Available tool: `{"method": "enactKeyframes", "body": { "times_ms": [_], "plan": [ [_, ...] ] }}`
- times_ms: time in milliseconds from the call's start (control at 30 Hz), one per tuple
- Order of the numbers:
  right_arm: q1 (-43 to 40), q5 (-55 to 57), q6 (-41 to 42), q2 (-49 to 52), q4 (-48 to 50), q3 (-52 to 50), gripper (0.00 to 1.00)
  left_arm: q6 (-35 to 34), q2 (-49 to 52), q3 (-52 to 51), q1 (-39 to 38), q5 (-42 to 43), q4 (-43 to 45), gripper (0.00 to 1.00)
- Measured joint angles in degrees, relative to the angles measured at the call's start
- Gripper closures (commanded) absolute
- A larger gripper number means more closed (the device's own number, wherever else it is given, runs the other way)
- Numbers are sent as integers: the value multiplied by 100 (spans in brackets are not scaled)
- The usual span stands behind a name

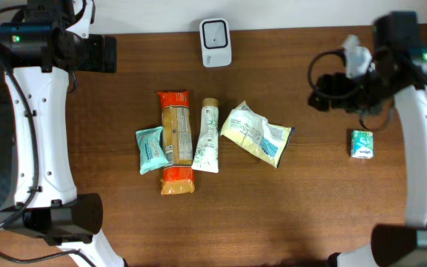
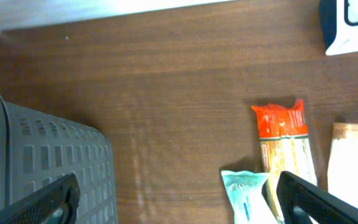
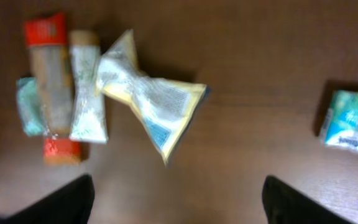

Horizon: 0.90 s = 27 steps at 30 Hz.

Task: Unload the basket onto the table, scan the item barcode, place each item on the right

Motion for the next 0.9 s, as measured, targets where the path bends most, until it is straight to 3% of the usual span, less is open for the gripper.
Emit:
{"method": "enactKeyframes", "body": {
  "times_ms": [100, 133, 233, 433, 600, 667, 767, 867, 900],
  "plan": [
    [-157, -306, 525, 4, 1060, -1604, 1, 0, 0, 0, 0, 0, 11, 1],
    [-157, -675, 765, 85, 1875, -2516, 1, 0, 0, 0, 0, 4, 9, 1],
    [-157, -1220, 1196, 125, 3379, -3971, 1, 0, 0, 0, 0, 0, 11, 1],
    [308, -1810, 2247, 118, 5858, -5204, 1, 0, 0, 0, 0, 0, 9, 1],
    [857, -1744, 2966, 485, 6828, -5278, 1, 0, 0, 0, 0, 0, -2, 1],
    [863, -1672, 3040, 678, 6959, -5278, 21, 0, 0, 0, 0, 0, 4, 1],
    [870, -1652, 2861, 855, 7073, -5276, 67, 0, 0, 0, 0, 0, 4, 1],
    [868, -1670, 2568, 863, 7064, -5276, 92, 0, 0, 0, 0, 0, 4, 1],
    [870, -1731, 2382, 863, 7075, -5276, 96, 0, 0, 0, 0, 0, 2, 1]
  ]
}}
